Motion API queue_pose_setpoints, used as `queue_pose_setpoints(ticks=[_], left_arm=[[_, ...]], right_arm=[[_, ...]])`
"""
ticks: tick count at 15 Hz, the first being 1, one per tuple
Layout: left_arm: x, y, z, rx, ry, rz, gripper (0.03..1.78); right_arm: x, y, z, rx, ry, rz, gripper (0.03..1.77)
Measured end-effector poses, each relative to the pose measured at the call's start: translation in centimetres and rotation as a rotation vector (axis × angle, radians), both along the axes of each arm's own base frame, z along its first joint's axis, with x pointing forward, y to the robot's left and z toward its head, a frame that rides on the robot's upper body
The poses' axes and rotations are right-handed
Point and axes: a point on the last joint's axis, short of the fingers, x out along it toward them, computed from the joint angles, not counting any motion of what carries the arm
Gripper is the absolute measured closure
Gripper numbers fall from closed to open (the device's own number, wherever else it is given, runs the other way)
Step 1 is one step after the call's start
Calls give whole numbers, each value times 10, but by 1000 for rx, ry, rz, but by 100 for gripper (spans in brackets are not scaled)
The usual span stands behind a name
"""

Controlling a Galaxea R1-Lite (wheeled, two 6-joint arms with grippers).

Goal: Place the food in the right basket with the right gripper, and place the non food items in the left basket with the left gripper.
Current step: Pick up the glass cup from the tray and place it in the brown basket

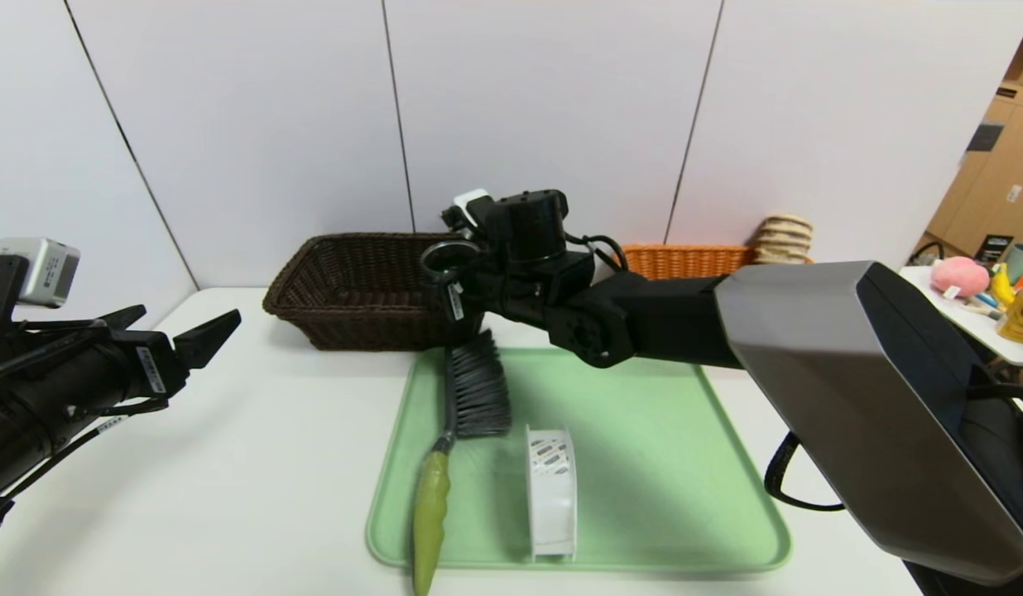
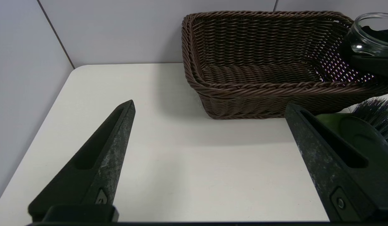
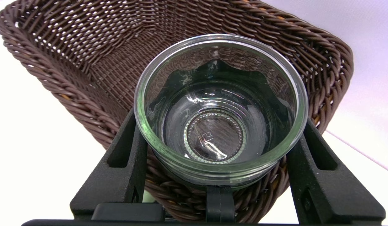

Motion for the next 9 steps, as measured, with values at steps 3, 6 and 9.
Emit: queue_pose_setpoints(ticks=[3,6,9], left_arm=[[0,0,1,0,-2,0,12],[0,0,1,0,-3,1,12],[0,0,1,0,-3,1,12]], right_arm=[[1,0,-2,-2,2,-1,60],[1,0,-3,-6,6,-2,60],[2,1,-2,8,-13,-5,46]])
